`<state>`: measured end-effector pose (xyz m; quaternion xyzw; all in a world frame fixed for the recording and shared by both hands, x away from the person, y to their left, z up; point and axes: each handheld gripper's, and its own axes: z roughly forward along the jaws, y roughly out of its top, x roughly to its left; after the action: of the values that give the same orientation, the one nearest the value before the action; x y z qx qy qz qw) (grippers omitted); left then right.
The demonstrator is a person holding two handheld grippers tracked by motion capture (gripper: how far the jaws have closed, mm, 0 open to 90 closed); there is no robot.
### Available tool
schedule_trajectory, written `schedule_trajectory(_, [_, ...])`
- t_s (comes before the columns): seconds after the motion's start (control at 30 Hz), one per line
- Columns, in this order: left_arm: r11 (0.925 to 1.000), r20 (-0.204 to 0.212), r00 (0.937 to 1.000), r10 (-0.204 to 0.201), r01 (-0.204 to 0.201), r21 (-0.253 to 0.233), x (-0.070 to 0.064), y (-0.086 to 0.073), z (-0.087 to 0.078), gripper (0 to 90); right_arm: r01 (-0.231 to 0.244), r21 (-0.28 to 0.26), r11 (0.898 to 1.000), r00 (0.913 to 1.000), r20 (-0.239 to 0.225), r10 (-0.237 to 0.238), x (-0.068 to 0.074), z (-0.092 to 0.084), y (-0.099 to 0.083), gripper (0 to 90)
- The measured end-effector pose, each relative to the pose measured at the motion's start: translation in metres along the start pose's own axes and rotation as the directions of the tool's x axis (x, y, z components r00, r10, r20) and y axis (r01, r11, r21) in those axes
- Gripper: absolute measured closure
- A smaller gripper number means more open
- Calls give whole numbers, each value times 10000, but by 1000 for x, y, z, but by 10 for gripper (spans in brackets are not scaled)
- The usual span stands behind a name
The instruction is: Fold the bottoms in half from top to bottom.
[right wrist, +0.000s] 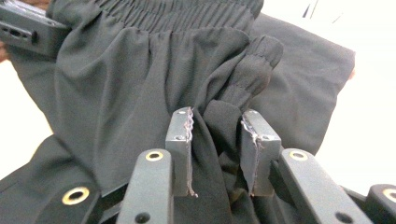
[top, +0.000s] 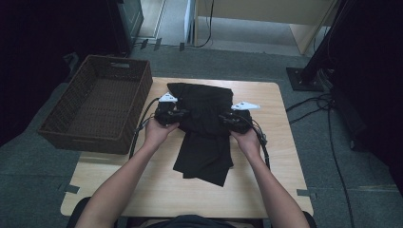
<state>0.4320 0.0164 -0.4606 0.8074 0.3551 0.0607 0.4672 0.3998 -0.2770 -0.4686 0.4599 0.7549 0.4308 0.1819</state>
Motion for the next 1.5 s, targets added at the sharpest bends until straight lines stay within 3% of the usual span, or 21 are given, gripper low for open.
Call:
schedule_trajectory(0.1, [9993,108,9999,-94,90,371,-4,-12,1,855,-177,403,9990,9991,-371,192,0,-6,-10,658])
schedule_trajectory(0.3, [9948,266,9990,-348,321,964,-11,-29,-2,799,-244,583,9980,9975,-641,281,6,-18,-27,599])
schedule_trajectory(0.4, [9926,199,9992,-361,336,1169,-10,-29,-3,753,-225,752,9969,9975,-646,274,4,-19,-32,579])
schedule_trajectory(0.43, [9913,276,9978,-595,558,1191,-6,-27,-7,718,-462,834,9954,9959,-740,525,-2,-22,-33,588])
schedule_trajectory(0.57, [9918,306,9968,-737,701,1070,0,-20,-16,714,-962,520,9940,9912,-857,1004,-11,-32,-28,625])
schedule_trajectory(0.63, [9905,183,9966,-808,782,1131,9,-12,-18,800,-970,519,9939,9920,-763,1008,-18,-37,-20,734])
schedule_trajectory(0.67, [9905,183,9966,-808,782,1131,9,-12,-18,831,-970,519,9939,9920,-763,1008,-18,-37,-20,734])
schedule_trajectory(0.83, [9803,-459,9922,-1155,1213,1559,30,-10,-1,892,-1012,1088,9889,9937,-366,1057,-33,-16,-11,849])
schedule_trajectory(1.03, [9657,-537,9864,-1554,1632,2020,40,-20,25,897,-773,1957,9776,9945,-549,897,-39,16,-17,877])
schedule_trajectory(1.17, [9662,-310,9831,-1803,1830,1817,42,-22,32,899,-1101,2079,9719,9903,-599,1250,-45,25,-23,863])
schedule_trajectory(1.2, [9672,-262,9836,-1783,1801,1792,42,-22,33,899,-1251,2075,9702,9897,-428,1367,-47,27,-25,858])
schedule_trajectory(1.23, [9662,-348,9853,-1670,1706,1934,41,-23,36,899,-1668,1862,9683,9833,-404,1772,-51,28,-27,859])
schedule_trajectory(1.3, [9680,-431,9887,-1433,1491,2017,41,-24,36,899,-1652,1890,9680,9846,-258,1731,-48,29,-25,872])
schedule_trajectory(1.37, [9681,-521,9903,-1288,1370,2099,41,-23,34,899,-1296,1944,9723,9897,-353,1389,-45,27,-23,872])
schedule_trajectory(1.5, [9675,-457,9901,-1326,1393,2112,43,-24,33,899,-1007,2358,9666,9941,-162,1075,-44,24,-24,900])
